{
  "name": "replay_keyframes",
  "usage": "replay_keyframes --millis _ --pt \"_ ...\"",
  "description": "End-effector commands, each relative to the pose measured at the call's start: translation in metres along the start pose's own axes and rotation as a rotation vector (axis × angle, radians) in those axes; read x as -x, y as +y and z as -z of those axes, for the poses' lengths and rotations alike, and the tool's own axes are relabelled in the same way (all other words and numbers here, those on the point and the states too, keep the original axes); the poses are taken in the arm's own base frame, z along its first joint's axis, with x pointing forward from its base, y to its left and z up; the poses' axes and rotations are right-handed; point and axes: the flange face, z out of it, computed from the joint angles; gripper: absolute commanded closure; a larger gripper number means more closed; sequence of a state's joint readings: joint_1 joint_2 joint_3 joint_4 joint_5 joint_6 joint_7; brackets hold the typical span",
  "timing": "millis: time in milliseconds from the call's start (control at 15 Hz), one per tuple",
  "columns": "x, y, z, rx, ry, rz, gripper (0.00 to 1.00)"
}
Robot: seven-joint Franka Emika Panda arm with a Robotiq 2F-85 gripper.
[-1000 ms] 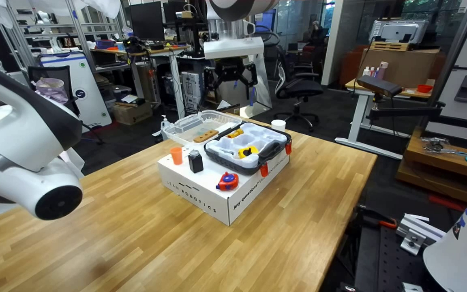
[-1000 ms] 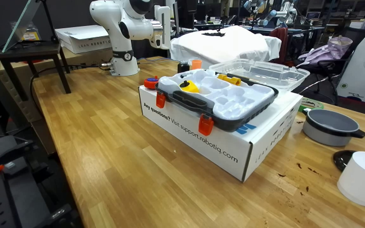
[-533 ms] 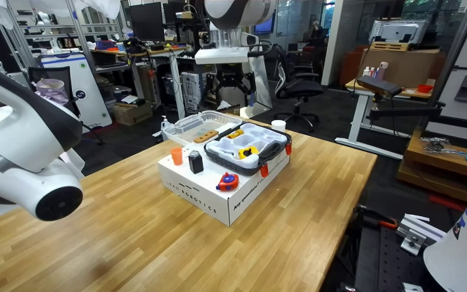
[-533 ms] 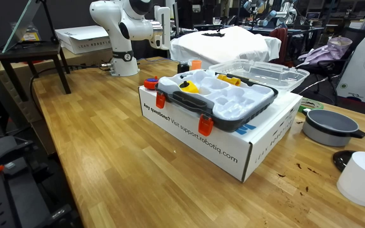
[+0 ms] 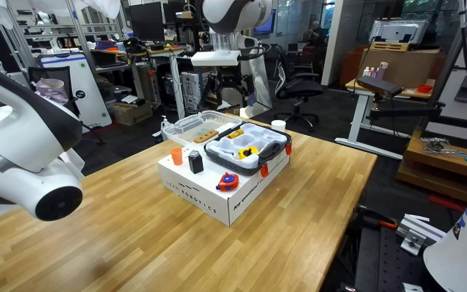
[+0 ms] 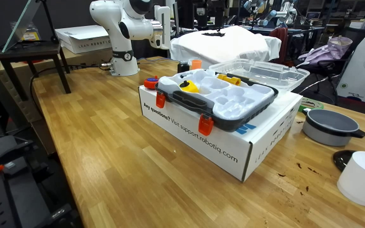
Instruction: Remove the object from the tool box and put it on the table
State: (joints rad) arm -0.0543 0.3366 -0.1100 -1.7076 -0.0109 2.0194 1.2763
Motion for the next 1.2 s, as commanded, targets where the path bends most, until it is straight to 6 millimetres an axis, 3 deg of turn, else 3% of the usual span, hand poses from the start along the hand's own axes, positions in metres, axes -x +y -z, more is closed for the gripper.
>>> replay_keyframes --millis 0,667,1133 --pt "0.000 0.000 0.001 0.002 -0.001 0.000 0.00" --pt "-0.006 -0.012 -0.026 0.029 -0.097 -0.072 0.00" --pt "-0.042 -0.022 -0.051 0.019 -0.049 -0.185 0.00"
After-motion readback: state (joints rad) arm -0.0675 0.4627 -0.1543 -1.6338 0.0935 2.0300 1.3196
